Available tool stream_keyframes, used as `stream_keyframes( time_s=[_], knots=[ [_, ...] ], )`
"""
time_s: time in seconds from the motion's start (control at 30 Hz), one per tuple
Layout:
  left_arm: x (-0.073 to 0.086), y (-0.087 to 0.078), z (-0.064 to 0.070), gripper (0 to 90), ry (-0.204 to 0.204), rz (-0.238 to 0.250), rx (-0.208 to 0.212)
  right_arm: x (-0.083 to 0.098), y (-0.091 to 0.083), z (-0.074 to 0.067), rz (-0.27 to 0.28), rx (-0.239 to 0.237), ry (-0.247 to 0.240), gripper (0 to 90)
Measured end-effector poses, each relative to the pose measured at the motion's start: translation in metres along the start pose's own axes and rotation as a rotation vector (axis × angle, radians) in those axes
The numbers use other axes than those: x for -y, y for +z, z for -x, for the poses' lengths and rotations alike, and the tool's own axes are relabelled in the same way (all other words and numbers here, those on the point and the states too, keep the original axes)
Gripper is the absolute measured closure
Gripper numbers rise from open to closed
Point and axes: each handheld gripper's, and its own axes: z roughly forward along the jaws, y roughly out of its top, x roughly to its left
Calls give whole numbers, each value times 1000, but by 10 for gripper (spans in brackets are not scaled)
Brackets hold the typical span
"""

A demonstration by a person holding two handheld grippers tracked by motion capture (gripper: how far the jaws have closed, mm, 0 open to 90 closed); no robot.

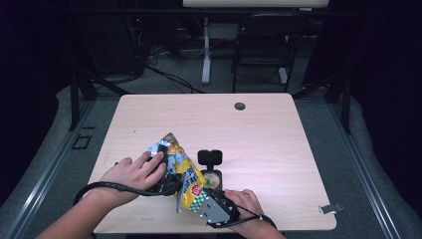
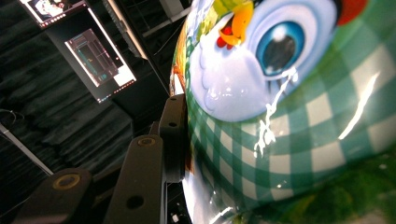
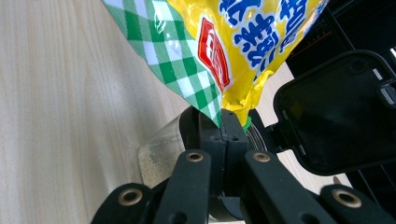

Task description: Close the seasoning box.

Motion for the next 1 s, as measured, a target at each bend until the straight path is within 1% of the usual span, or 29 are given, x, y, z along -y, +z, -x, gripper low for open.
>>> stream_keyframes(
  time_s=[0.13, 0.17, 0.33, 0.47, 0.6, 1.0],
  knots=[
    [0, 0, 0, 662, 3, 0, -2, 0, 0, 0, 0, 0, 0, 900],
    [0, 0, 0, 662, 3, 0, 5, 0, 0, 0, 0, 0, 0, 900],
    [0, -1, 0, 662, 1, -1, 7, 0, 0, 0, 3, 3, 2, 900],
    [0, -1, -1, 664, 8, -1, -4, 0, 0, 0, 3, 3, 2, 900],
    [-1, -1, -1, 680, 10, -1, -1, 0, 0, 0, -1, 1, 0, 900],
    [-1, -2, -2, 684, 16, -3, -5, 0, 0, 0, 2, 4, 4, 900]
  ],
)
